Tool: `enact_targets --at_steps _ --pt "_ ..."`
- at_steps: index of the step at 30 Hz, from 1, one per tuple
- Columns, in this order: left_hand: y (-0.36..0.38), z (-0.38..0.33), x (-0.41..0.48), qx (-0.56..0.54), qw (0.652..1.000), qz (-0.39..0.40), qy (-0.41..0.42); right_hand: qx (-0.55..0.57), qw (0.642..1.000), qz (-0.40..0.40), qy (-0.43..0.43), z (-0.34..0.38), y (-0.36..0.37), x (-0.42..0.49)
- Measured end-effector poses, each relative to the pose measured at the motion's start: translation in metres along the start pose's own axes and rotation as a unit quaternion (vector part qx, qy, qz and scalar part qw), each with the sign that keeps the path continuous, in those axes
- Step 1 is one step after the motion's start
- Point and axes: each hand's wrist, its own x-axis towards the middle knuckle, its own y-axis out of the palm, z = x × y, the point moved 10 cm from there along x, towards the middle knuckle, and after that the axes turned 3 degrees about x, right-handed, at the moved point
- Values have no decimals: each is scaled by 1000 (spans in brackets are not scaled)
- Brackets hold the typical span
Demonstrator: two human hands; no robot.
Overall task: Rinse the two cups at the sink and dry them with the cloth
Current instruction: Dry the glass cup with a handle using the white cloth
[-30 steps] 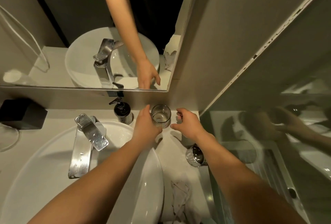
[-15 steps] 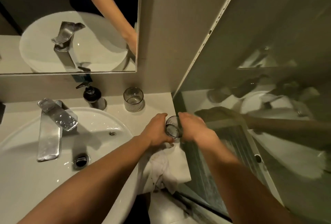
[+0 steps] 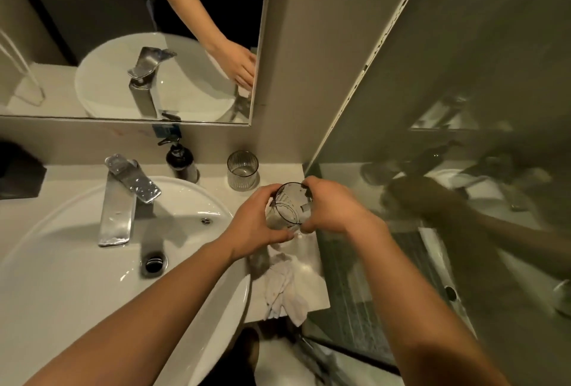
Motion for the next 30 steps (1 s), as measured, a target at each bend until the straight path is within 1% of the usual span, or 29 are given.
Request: enact_targets --at_steps 3,6,12,13,15,17,19,20,21,23,25,27,30 --pt "-40 -8 -37 -28 998 -62 6 27 998 3 -56 45 -16 -20" --pt "-70 -3 -74 -21 993 -115 -5 34 993 0 -110 87 -14 -35" --pt "-100 25 -132 -11 985 -166 -53 47 981 21 -185 138 24 -47" --pt "-102 30 -139 -18 983 -171 -59 65 979 24 -194 141 28 -49" --pt "-104 39 -150 -21 981 -180 -73 135 970 33 -199 138 34 -54" --pt "-104 49 -160 -18 977 -191 -88 227 959 8 -172 118 38 -54" --pt "-104 56 -168 -19 975 -199 -100 284 953 -51 -92 78 44 -48" --pt "-103 58 -171 -22 974 -199 -105 269 960 -64 -37 56 54 -42" --pt "-102 60 -173 -24 974 -198 -108 227 972 -54 14 37 70 -38" --pt "-98 62 -176 -25 974 -196 -115 125 989 23 81 10 118 -31" --pt "-93 65 -179 -23 973 -190 -126 77 987 86 111 -4 161 -34" --pt "-89 67 -181 -22 973 -183 -137 82 985 85 128 -11 188 -37" --pt "-87 68 -184 -14 973 -180 -141 98 984 37 141 -18 199 -38"
